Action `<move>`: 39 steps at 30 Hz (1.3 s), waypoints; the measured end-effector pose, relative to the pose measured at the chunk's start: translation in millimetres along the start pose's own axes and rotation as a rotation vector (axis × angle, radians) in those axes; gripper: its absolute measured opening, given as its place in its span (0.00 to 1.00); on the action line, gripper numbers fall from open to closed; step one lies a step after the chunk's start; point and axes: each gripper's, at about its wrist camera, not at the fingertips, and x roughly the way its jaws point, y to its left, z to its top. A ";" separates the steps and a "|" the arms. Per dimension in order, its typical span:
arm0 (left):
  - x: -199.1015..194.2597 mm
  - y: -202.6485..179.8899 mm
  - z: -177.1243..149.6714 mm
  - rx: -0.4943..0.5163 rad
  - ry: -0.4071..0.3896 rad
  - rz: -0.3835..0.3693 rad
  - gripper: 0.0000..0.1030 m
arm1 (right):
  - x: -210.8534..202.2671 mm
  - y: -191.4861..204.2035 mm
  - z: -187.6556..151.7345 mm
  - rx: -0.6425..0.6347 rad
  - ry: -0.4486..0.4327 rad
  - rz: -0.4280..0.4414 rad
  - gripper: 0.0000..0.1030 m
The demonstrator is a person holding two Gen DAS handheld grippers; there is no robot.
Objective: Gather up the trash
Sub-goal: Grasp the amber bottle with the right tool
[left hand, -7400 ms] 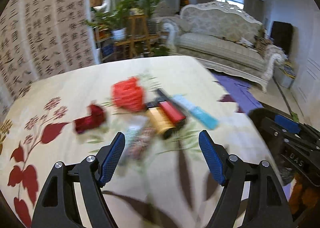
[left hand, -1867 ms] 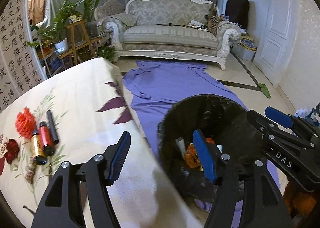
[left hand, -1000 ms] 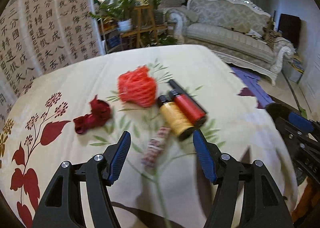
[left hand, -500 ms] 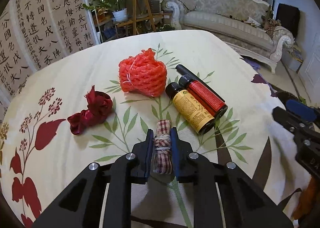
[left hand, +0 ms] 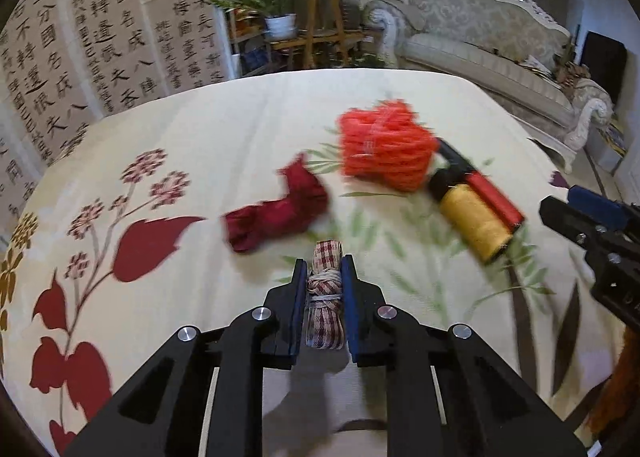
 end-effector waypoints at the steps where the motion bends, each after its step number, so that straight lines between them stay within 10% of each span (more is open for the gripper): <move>1: -0.8 3.8 -1.0 -0.008 -0.001 0.008 0.18 | 0.3 5.1 2.2 -0.008 -0.003 0.008 0.46; 39: -2.0 47.7 -8.0 -0.086 -0.009 -0.012 0.18 | 54.5 77.1 12.7 -0.134 0.124 0.035 0.37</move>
